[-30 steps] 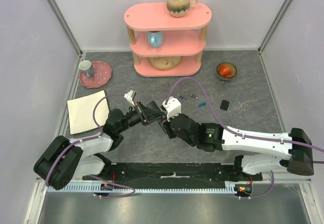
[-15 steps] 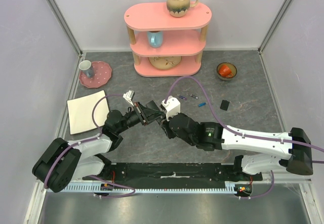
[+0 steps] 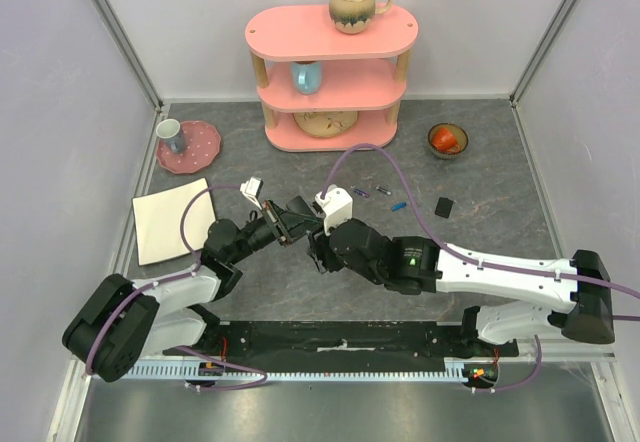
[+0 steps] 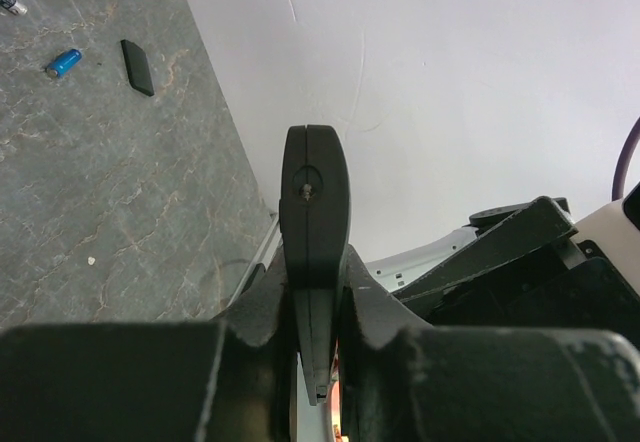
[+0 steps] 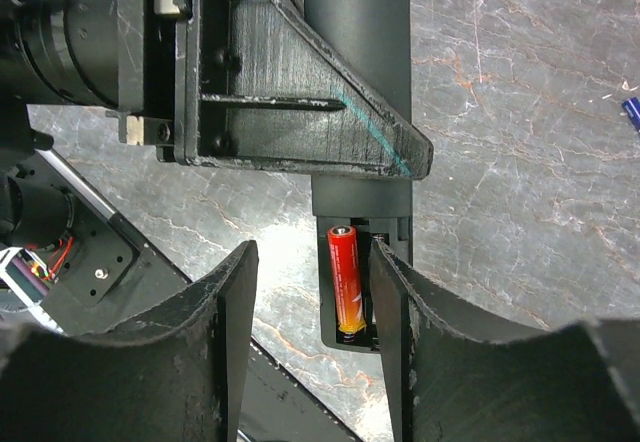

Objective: Load the batteries into the remote control

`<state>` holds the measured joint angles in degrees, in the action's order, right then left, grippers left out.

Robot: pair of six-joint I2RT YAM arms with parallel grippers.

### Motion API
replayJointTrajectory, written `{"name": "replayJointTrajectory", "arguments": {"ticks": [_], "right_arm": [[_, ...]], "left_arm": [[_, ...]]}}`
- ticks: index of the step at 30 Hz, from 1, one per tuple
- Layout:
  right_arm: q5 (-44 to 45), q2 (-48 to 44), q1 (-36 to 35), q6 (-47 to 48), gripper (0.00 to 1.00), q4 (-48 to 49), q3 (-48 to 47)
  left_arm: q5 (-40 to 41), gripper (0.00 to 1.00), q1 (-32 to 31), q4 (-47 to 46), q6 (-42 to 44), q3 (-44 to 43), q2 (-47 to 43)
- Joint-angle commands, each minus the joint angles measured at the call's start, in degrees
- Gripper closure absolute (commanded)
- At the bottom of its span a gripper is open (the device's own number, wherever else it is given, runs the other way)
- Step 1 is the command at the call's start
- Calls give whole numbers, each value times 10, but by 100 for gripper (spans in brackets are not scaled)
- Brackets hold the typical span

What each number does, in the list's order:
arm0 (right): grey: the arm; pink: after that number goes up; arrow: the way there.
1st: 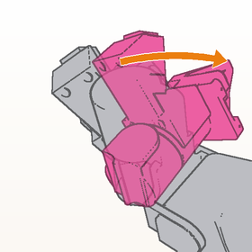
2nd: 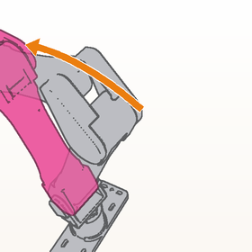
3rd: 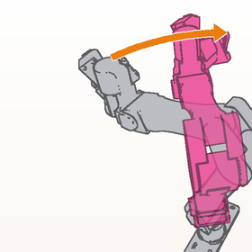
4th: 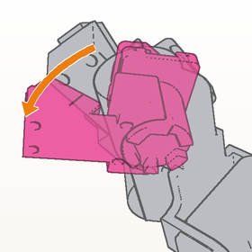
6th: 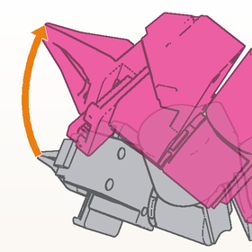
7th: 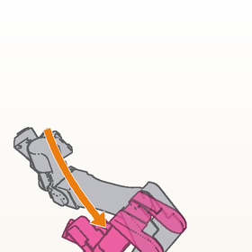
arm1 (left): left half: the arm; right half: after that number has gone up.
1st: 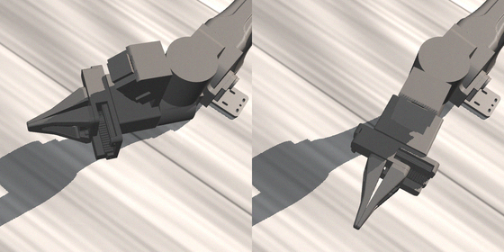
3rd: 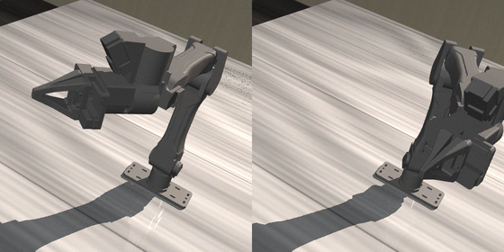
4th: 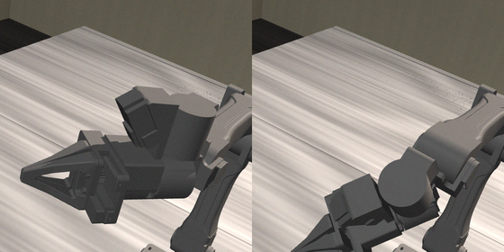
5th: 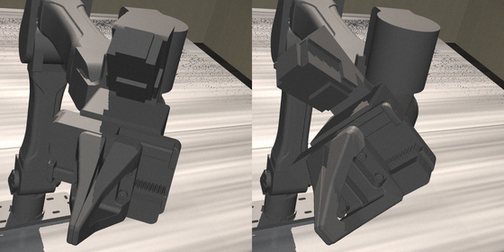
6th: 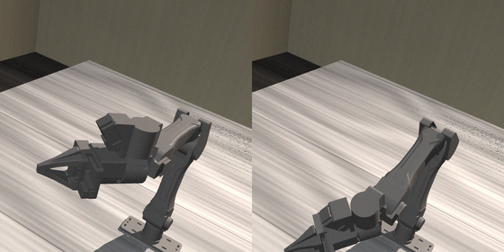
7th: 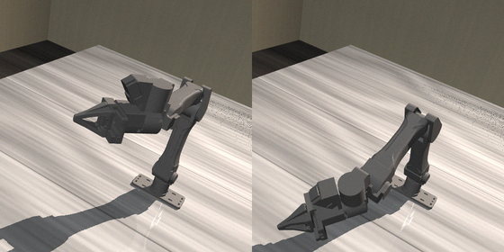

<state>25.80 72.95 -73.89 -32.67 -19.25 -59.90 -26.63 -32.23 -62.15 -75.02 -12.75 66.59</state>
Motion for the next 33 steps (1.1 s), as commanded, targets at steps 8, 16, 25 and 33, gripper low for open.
{"name": "replayJointTrajectory", "arguments": {"ticks": [8,16,25,33], "right_arm": [[40,-20,0,4,35,-33,-74],[30,-132,51,-89,24,-31,18],[-187,-192,162,-235,2,144,162],[-245,-171,170,-297,2,249,213]], "left_arm": [[8,98,-1,-46,7,12,-10],[8,98,-1,-56,10,15,-15],[18,98,-1,-111,9,19,-12],[20,98,-1,-133,10,21,-4]]}}
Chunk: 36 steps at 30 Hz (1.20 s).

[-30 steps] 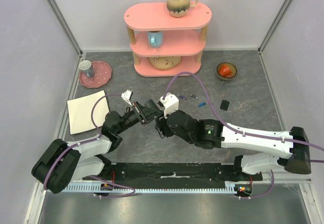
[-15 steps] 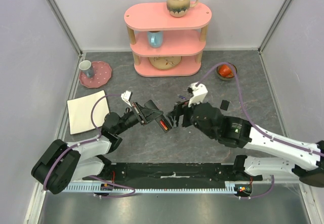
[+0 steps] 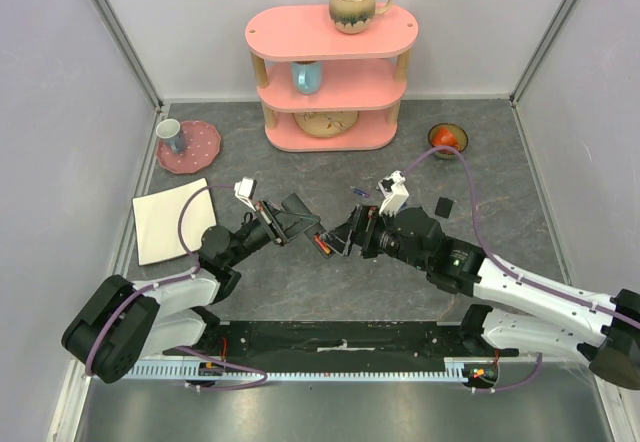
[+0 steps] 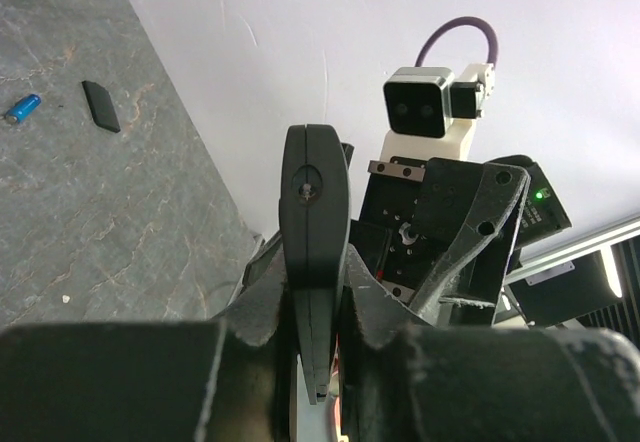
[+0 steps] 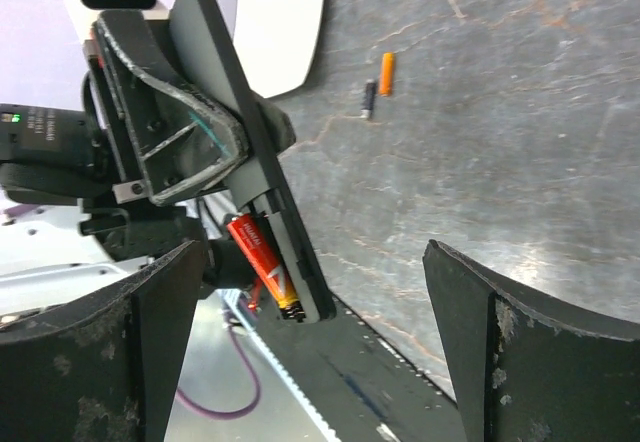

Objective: Load the batteries into the remote control

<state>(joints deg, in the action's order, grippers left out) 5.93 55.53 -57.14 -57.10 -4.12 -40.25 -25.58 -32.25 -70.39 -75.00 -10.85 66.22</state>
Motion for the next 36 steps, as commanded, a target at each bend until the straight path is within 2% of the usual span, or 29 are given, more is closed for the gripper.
{"name": "replayJointTrajectory", "arguments": {"ticks": [1,5,20,36], "right_arm": [[-51,5,4,-63,2,115,20],[-58,33,4,-73,2,125,17],[-46,53,5,-89,16,139,25],[-41,59,8,-103,21,146,44]], "left_arm": [[9,98,-1,-52,9,3,1],[11,98,-1,-57,6,7,2],[14,98,-1,-57,5,7,-1],[19,98,-1,-55,5,7,-12]]}}
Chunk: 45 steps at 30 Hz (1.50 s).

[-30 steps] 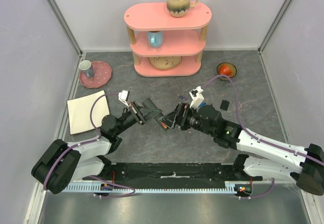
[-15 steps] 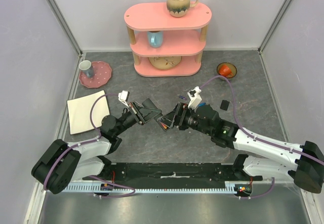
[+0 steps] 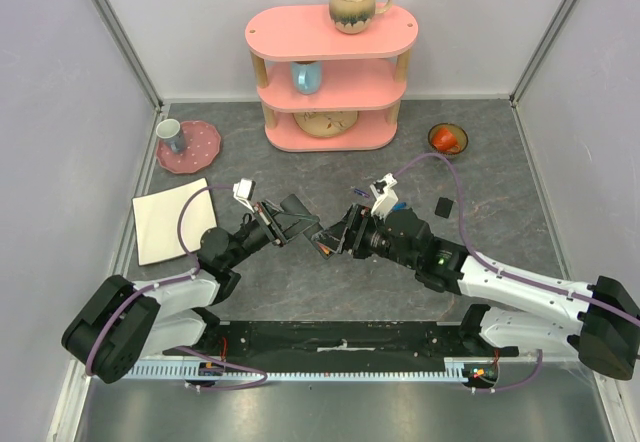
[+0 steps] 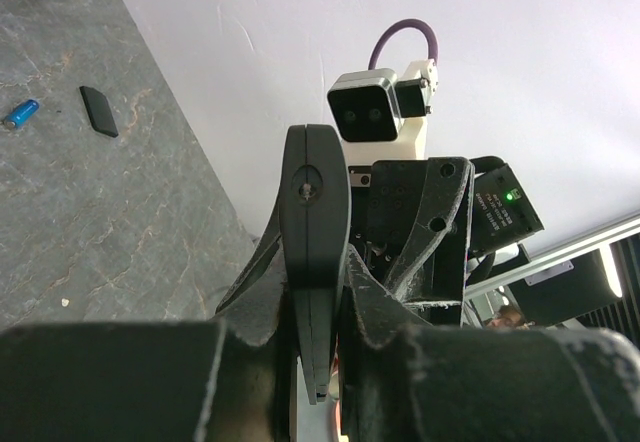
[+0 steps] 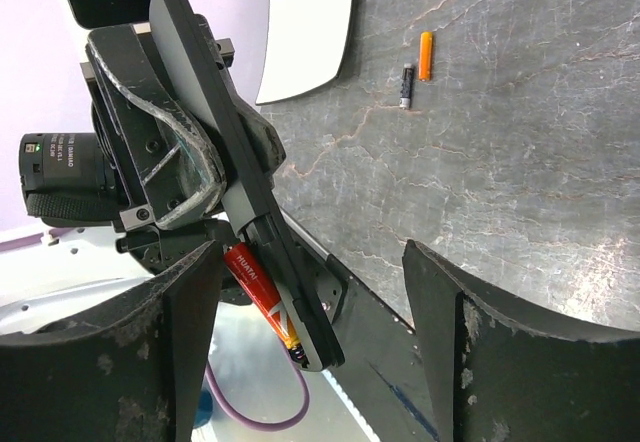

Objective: Load the batteries into the remote control

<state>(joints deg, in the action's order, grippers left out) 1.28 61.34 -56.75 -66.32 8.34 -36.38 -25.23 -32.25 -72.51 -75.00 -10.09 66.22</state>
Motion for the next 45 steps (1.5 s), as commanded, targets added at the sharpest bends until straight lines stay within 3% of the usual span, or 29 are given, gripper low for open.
{"name": "replayJointTrajectory", "arguments": {"ticks": [1,34,45], "right_arm": [[6,1,4,-11,21,22,6],[-11,4,4,-26,41,49,49],[-38,14,3,-18,41,49,46]], "left_arm": [[17,98,-1,-34,5,-1,-14],[55,98,-2,-21,8,-15,-40],[56,98,-1,-17,12,-25,-39]]}}
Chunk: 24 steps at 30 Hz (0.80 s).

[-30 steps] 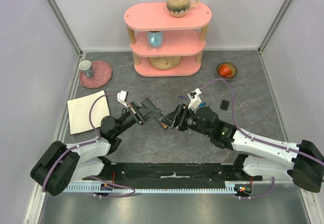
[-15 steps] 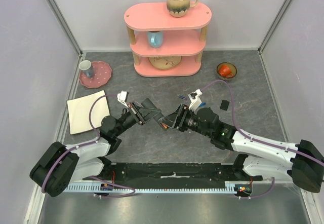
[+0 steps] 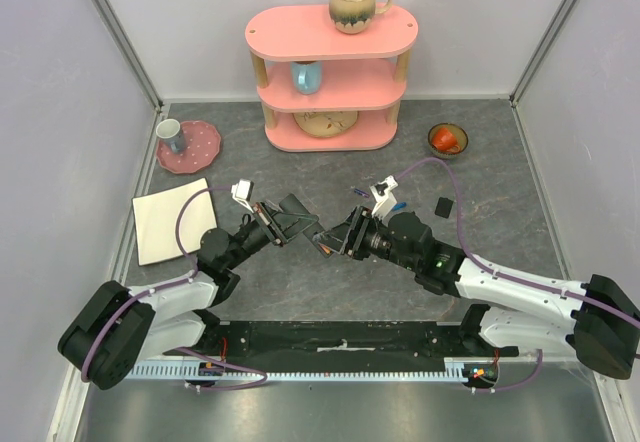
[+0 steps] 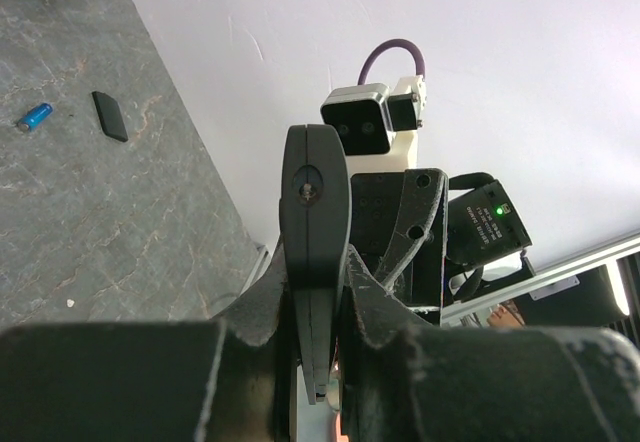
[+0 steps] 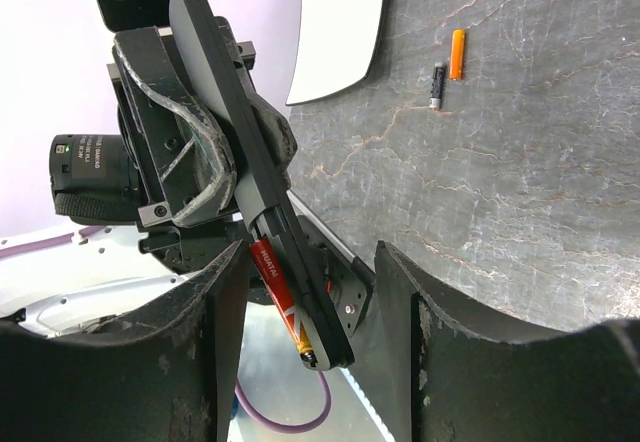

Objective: Load the batteries into the remote control

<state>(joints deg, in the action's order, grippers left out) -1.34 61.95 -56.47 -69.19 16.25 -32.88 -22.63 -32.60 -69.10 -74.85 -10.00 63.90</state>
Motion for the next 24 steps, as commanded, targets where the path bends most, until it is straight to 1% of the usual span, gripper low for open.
{"name": "replayJointTrajectory", "arguments": {"ticks": [1,4,7,8,10,11,14,15,16,19,20,22,23,24], "right_arm": [[-12,7,0,11,41,-31,12],[-11,5,0,6,42,-26,16],[-11,4,0,6,46,-25,21],[-11,4,0,5,50,-24,22],[-12,5,0,5,55,-22,24],[-13,6,0,5,61,-21,25],[-17,9,0,4,71,-17,29],[-19,11,0,5,71,-16,30],[-21,11,-1,5,70,-15,30],[-20,7,0,9,47,-17,24],[-16,2,0,11,33,-23,15],[-9,-4,1,17,23,-36,5],[-9,-10,3,19,16,-40,-8],[-10,-12,5,23,13,-53,-16]], "left_arm": [[30,98,3,-51,10,-28,-17],[31,98,3,-51,11,-31,-18],[33,98,3,-51,11,-33,-18],[33,98,3,-51,11,-33,-18],[34,98,3,-51,10,-33,-19],[34,98,3,-52,10,-34,-19],[36,98,3,-50,10,-35,-21],[36,98,3,-47,10,-37,-22],[35,98,3,-46,11,-38,-22],[27,98,2,-38,15,-37,-21],[25,98,3,-28,17,-36,-21],[18,98,3,-13,23,-33,-20],[16,98,3,-3,26,-31,-20],[15,98,3,8,29,-27,-21]]}}
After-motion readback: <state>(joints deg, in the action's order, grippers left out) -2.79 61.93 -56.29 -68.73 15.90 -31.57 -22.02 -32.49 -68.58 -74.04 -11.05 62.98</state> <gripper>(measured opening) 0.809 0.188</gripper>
